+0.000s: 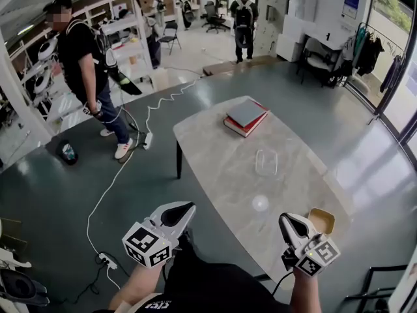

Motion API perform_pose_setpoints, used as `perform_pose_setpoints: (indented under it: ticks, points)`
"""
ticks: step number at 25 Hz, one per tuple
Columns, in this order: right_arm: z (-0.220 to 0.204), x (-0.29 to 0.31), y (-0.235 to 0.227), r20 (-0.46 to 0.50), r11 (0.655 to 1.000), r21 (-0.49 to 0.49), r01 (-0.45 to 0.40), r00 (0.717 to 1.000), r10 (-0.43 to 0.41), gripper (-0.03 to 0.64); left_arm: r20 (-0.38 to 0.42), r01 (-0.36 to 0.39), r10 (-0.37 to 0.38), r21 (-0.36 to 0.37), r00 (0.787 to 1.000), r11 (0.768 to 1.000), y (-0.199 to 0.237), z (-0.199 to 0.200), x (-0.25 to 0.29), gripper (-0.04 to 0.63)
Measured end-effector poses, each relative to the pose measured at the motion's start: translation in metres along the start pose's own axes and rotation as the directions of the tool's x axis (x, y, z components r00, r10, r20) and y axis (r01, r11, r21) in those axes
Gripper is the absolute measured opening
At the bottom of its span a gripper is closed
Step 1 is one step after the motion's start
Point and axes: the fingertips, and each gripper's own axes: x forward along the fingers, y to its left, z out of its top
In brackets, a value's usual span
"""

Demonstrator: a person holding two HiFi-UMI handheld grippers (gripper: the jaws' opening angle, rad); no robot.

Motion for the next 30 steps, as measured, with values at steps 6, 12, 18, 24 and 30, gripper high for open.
perform_pose_setpoints:
  ticks: [6,12,18,24,30]
  points:
    - [0.003,0.053,-0.031,0.011,0.997,0.006,0.078,0.997,-0.078,0.011,-0.008,0.065,-0.065,-0.002,0.998,0.998,0.06,0.006,0.042,-0.002]
    - [0.018,0.131,-0.043,0.044,0.989,0.038,0.143,0.988,-0.145,0.011,-0.021,0.138,-0.138,0.018,0.99,0.99,0.144,0.035,0.074,-0.002]
    - [0.022,0.21,-0.043,0.04,0.982,0.055,0.183,0.982,-0.185,0.011,-0.021,0.212,-0.211,0.036,0.977,0.977,0.214,0.056,0.096,-0.002]
    - [0.019,0.247,-0.048,0.023,0.968,0.049,0.245,0.969,-0.247,0.011,-0.078,0.312,-0.31,0.01,0.947,0.95,0.242,0.045,0.127,-0.002]
    - [0.002,0.244,-0.074,-0.023,0.947,0.096,0.307,0.952,-0.306,0.011,-0.102,0.376,-0.376,-0.022,0.921,0.926,0.239,0.038,0.17,-0.002]
